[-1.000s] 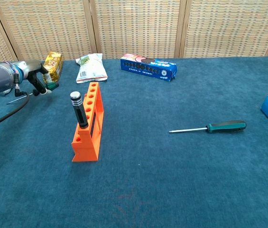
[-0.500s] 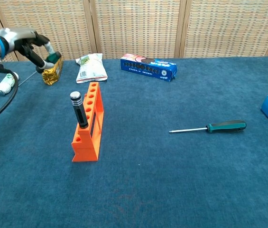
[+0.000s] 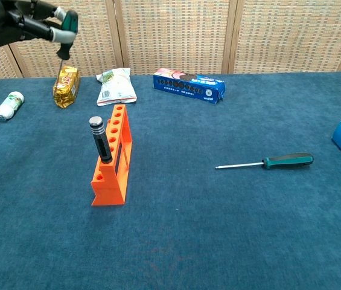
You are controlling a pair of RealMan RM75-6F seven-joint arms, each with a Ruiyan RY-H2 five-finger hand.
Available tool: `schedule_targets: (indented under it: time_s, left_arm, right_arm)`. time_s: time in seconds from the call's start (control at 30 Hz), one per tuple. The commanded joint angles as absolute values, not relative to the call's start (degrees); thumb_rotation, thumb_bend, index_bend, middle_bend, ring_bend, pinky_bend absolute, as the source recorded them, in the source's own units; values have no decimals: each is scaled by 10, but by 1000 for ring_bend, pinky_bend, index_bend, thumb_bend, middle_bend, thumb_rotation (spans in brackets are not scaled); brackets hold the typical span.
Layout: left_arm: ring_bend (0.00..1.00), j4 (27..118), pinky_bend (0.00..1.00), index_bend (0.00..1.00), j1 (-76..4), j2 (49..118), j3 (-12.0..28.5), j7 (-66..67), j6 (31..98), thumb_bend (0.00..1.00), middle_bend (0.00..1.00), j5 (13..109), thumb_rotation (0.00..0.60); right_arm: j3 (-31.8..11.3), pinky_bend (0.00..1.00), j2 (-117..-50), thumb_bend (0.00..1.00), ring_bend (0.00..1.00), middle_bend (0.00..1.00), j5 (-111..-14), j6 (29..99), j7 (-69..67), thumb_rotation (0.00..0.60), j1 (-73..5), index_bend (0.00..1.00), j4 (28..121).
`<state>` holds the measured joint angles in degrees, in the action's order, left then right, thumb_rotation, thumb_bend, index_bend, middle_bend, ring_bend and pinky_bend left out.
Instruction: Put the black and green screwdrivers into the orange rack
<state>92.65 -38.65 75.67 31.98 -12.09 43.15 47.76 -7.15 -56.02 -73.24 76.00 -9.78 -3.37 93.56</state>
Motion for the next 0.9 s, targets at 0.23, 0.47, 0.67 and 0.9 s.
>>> schedule_targets:
  time_s: [0.23,0.47,0.67,0.9]
  left_arm:
    - [0,968,0,706,-345,796,325,-354,410,696,0,642,600]
    - [0,950,0,706,-365,829,306,-401,418,706,0,662,600]
    - [0,936,0,706,-379,841,293,-411,419,712,0,656,600]
    - [0,940,0,706,-383,830,284,-418,420,713,0,656,600]
  right_arm:
    - [-72,0,-560,0,0,0,-730,760,-97,600,-34,0,935]
    - [-72,0,-560,0,0,0,-731,761,-100,600,-34,0,935]
    - [-73,0,-558,0,0,0,-730,763,-104,600,-32,0,934]
    - [-74,0,-556,0,0,0,-728,760,-112,600,-32,0,933]
